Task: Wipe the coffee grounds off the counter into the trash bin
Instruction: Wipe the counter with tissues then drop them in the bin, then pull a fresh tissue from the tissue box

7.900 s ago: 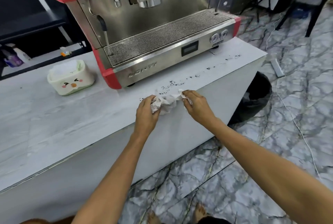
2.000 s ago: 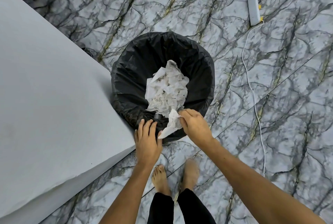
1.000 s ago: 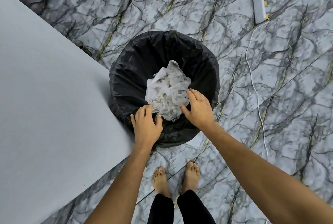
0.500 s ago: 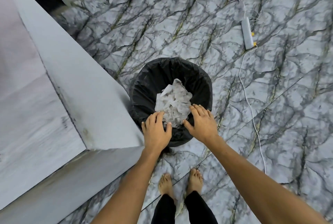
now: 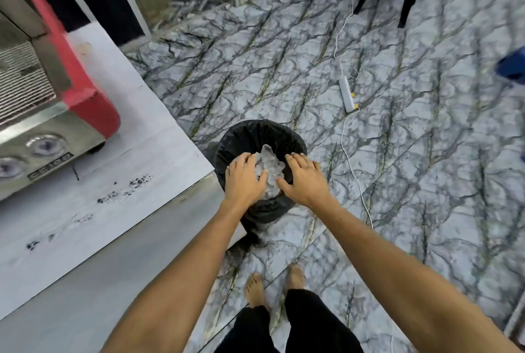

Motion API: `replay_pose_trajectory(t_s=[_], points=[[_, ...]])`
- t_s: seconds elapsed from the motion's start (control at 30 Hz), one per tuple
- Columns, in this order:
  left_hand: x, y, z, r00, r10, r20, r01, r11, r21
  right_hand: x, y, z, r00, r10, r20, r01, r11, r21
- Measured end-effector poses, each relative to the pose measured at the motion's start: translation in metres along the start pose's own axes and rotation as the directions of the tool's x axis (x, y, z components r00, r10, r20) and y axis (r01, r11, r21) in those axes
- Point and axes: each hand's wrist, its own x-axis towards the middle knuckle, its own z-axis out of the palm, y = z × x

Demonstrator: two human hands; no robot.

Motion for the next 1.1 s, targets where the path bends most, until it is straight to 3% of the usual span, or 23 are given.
replay_pose_trajectory(t_s=[0.4,0.67,1.1], points=[[-0.037,0.031,-0.077,0.995,0.031,-0.093,-0.039,0.995,-0.087,-0.024,-0.041,-0.073,0.986,-0.131,-0.108,0.121,0.989,-0.089],[-0.082,0.039,-0.111,0.970,0.021,-0.241,-0.044,0.995,-0.093,-0.029,-0.064,-0.099,0.944,-0.287,-0.162,0.265,0.953,-0.145],[-0.181,-0.040,-0.154,0.893,-0.210,-0.399,0.250,0.967,0.051,-0.062,-0.169,-0.088,0.804,-0.574,-0.157,0.561,0.819,-0.124]])
